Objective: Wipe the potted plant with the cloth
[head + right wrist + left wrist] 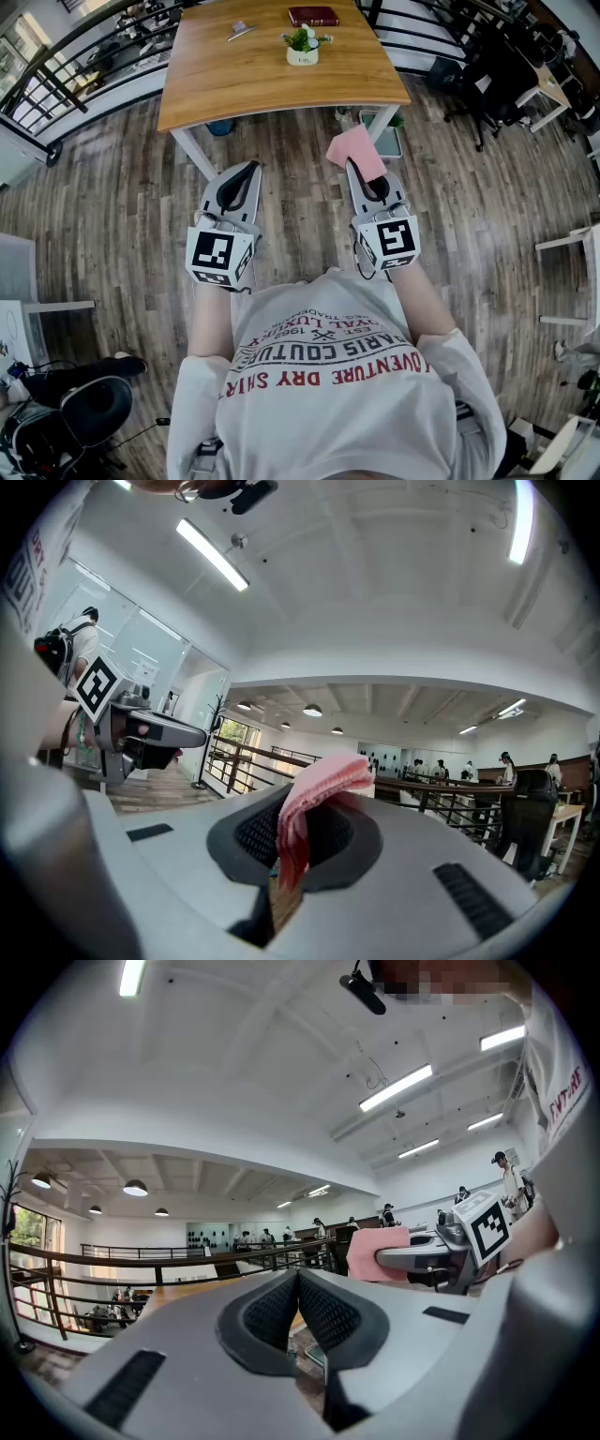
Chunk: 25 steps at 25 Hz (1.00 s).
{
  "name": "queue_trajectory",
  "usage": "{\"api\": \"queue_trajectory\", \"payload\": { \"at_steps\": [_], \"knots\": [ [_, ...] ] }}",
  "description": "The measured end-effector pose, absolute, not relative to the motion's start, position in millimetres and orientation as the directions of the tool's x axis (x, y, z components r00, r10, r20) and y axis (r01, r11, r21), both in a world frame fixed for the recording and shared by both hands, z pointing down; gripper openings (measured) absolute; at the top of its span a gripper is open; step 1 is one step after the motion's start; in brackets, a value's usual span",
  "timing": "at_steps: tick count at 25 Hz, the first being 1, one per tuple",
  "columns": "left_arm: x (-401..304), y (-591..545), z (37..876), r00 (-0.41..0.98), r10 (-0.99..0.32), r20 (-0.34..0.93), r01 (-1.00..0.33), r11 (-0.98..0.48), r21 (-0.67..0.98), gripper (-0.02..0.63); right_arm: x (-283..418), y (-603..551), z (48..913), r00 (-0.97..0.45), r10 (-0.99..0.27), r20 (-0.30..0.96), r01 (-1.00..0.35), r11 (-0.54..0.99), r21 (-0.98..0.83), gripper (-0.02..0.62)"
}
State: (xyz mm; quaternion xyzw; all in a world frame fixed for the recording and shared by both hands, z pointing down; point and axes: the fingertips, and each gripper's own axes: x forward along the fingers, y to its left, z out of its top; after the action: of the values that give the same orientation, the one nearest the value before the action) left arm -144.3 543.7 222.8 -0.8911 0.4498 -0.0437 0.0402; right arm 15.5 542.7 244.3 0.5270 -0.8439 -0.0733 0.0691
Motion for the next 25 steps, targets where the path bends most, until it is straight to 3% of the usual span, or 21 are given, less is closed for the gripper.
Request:
{"api": "queue_trajectory", "payload": {
  "at_steps": [12,25],
  "knots": [
    [-145.9,532.5,226.1,0.594,-0.804,0.037,-0.799,-0.594,-0.092,0.017,16.6,531.1,252.1,-0.415,-0.909,0.046,-0.894,0.417,0.163,0.035],
    [-149.1,482.4,265.9,0.571,-0.815,0.101,-0.818,-0.575,-0.022,0.016,27.8,477.4,294.0,-0.4,-0.904,0.151,-0.9,0.418,0.121,0.035]
  ]
}}
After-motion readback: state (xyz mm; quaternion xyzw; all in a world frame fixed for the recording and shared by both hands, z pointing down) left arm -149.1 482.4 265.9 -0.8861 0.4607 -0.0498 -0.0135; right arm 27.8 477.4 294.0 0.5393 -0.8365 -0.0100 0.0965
